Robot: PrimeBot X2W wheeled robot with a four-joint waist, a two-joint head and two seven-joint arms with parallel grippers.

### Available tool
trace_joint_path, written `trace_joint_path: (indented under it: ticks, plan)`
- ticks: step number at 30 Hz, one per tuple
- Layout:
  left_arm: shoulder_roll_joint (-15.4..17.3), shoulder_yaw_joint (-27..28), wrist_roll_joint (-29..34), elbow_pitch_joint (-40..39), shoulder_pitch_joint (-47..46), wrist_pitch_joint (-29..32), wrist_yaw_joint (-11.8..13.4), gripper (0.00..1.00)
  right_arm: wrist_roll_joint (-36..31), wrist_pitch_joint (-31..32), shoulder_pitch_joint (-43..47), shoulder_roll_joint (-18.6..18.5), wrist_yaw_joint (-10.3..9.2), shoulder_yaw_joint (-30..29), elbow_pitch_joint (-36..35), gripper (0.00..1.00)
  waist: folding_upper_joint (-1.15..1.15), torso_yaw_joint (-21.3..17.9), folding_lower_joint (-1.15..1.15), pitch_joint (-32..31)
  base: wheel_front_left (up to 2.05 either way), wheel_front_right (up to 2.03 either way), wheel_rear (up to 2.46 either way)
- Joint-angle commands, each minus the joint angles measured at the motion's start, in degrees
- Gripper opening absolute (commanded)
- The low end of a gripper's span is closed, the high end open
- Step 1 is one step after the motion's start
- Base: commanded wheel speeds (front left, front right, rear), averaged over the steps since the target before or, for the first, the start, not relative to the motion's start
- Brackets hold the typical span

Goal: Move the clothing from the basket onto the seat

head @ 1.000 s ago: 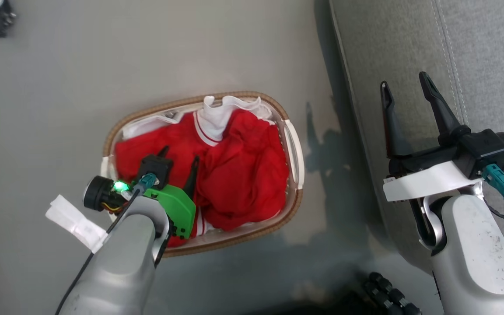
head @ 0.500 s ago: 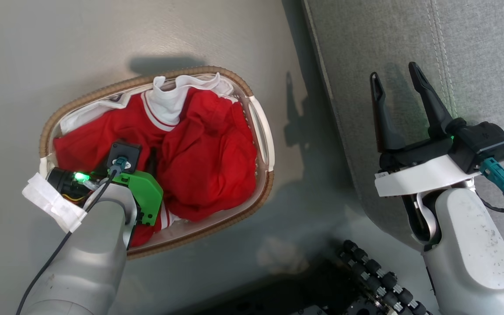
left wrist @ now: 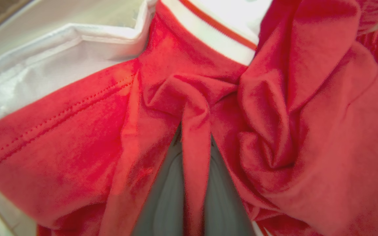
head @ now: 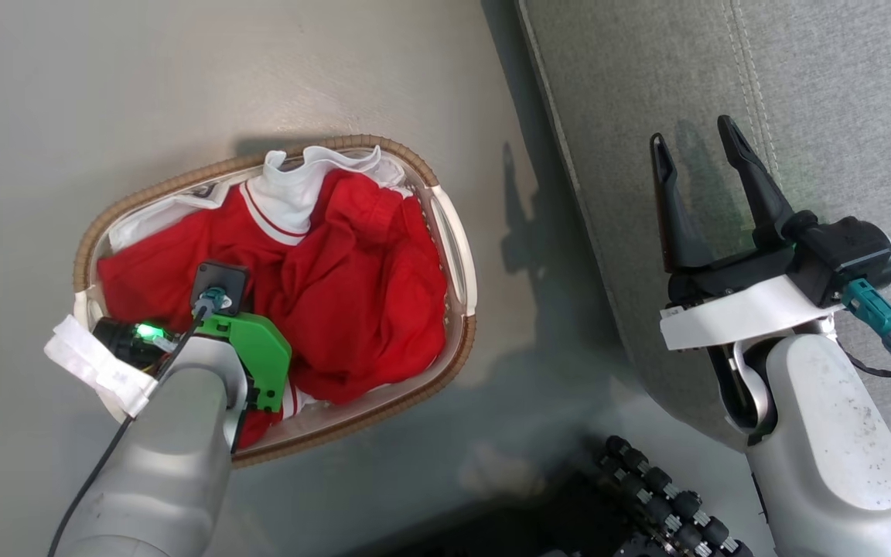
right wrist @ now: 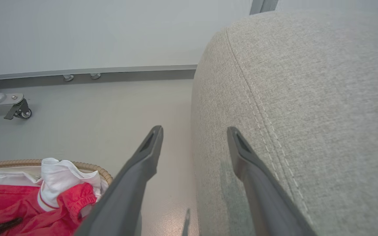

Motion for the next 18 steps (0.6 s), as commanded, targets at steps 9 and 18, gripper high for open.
trace_joint_path:
  ticks: [9,18]
  plan:
    - [-1.8,-1.0,-1.9,-3.3,4.5,-1.9,-2.2,0.0,-3.4,-0.3,3.2,-0.2,-0.02,-0.9,1.5,1.0,0.0,3.6,-0.01,-9.8,0.0,0.0,0.0]
    - [-2.3,-1.5,-4.8,-14.6,11.9,-1.9,-3.6,0.0,-7.2,-0.3,8.8,-0.2,-0.02,-1.7,3.6,1.0,0.0,7.3,-0.01,-23.1,0.0,0.0,0.0]
